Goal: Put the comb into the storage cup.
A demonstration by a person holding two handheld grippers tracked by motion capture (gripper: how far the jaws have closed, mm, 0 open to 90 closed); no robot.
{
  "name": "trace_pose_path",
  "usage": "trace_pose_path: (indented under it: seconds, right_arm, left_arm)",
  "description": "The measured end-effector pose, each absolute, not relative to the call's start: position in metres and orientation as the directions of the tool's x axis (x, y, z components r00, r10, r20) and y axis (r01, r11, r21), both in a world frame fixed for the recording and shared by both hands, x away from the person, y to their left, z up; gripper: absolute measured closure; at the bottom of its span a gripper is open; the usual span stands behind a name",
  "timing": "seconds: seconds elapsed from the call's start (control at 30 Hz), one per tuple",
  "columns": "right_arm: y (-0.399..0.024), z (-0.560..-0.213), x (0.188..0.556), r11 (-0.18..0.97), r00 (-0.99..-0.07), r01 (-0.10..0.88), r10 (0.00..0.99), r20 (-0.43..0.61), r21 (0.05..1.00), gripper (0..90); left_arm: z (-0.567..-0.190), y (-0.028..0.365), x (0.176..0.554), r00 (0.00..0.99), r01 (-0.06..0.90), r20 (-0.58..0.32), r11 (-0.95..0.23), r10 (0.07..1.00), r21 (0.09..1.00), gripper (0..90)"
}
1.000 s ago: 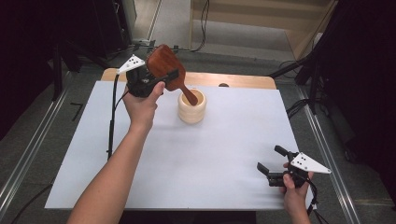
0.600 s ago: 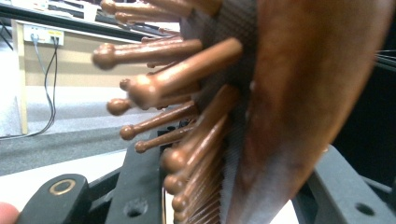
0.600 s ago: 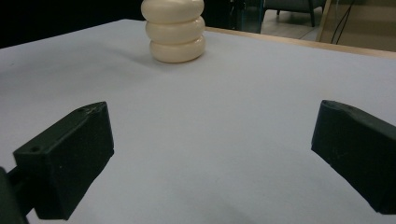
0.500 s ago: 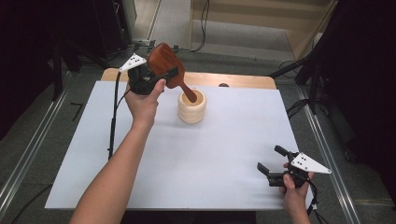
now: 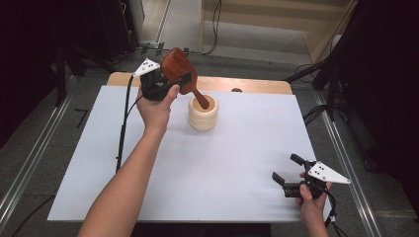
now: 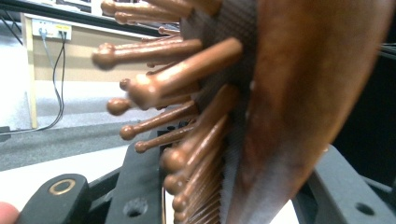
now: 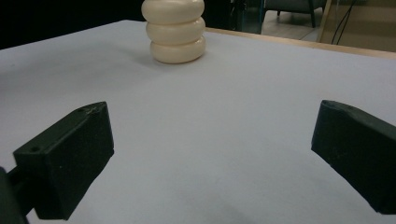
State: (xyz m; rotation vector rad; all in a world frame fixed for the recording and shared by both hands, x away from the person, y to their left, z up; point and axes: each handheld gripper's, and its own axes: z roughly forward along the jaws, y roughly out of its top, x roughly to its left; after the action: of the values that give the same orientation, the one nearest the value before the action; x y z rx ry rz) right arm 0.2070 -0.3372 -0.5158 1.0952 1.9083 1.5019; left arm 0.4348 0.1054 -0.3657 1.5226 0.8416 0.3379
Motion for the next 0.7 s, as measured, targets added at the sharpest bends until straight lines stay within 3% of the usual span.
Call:
trace_pose_path:
  seconds: [0.7]
  right_arm:
    - [-0.337,-0.516,0.208,0.079,-0.567,0.296,0.817,0.108,0.952,0.0]
  left_arm:
    - [-0.388,0.099,0.44,0.657,0.327,-0.279,0.068,0.7,0.943,59.2]
